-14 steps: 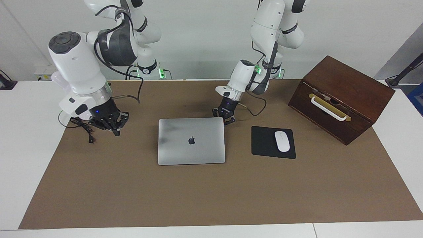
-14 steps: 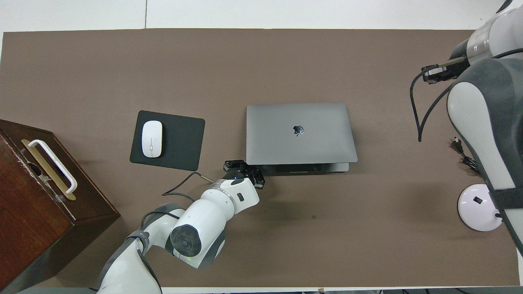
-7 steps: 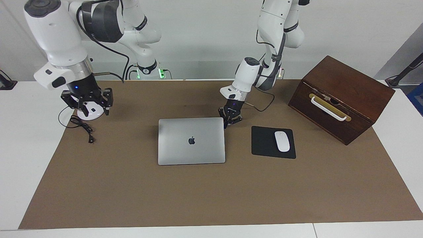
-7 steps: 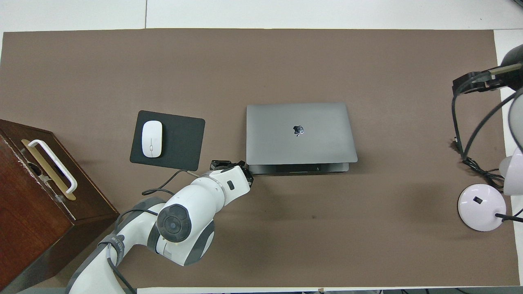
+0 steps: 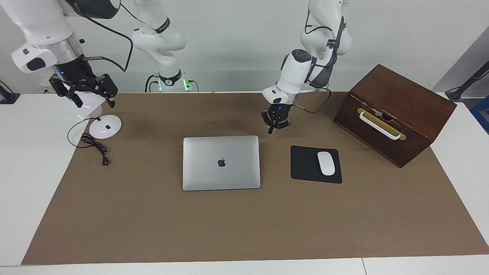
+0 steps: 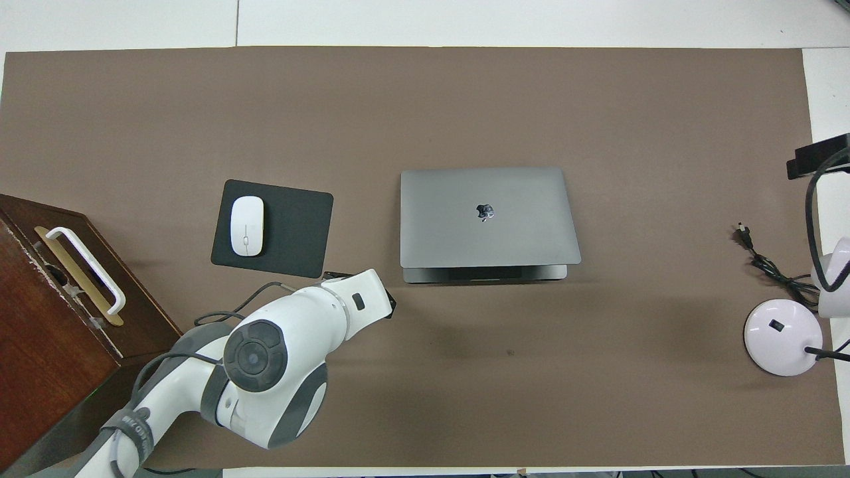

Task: Close laptop with both arms

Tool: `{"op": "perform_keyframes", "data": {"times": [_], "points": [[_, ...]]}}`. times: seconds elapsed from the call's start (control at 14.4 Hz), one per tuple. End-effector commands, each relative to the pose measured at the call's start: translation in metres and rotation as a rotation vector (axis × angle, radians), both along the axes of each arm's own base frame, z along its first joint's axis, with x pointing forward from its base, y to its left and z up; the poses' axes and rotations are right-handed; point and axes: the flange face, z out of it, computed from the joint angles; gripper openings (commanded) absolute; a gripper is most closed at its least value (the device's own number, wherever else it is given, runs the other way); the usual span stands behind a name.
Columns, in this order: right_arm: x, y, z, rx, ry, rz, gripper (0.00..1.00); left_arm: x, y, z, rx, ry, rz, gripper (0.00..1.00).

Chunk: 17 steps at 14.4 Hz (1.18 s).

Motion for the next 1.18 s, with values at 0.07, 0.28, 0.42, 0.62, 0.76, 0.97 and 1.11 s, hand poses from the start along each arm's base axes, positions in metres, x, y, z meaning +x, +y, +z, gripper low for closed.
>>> {"op": "perform_keyframes", "data": {"times": [0.07, 0.28, 0.42, 0.62, 0.76, 0.97, 1.11], "points": [[-0.007, -0.001, 0.001, 0.029, 0.008, -0.015, 1.00, 0.002, 0.029, 0.056, 0.001, 0.057, 0.058, 0.00], [-0.008, -0.001, 0.001, -0.014, 0.012, 0.046, 1.00, 0.012, 0.050, 0.101, 0.012, 0.104, 0.089, 0.00], [-0.007, 0.000, 0.002, -0.021, 0.003, 0.073, 1.00, 0.018, 0.064, 0.130, 0.011, 0.111, 0.109, 0.00], [-0.007, -0.001, 0.006, -0.030, -0.011, 0.135, 1.00, 0.029, 0.095, 0.171, 0.057, 0.116, 0.147, 0.00], [-0.007, -0.001, 0.009, -0.034, -0.018, 0.187, 1.00, 0.039, 0.120, 0.195, 0.097, 0.108, 0.184, 0.00], [-0.007, 0.009, 0.009, -0.031, -0.019, 0.211, 1.00, 0.050, 0.155, 0.201, 0.100, 0.111, 0.252, 0.90], [-0.009, 0.018, 0.010, -0.030, -0.014, 0.226, 1.00, 0.057, 0.182, 0.212, 0.103, 0.096, 0.295, 1.00]]}}
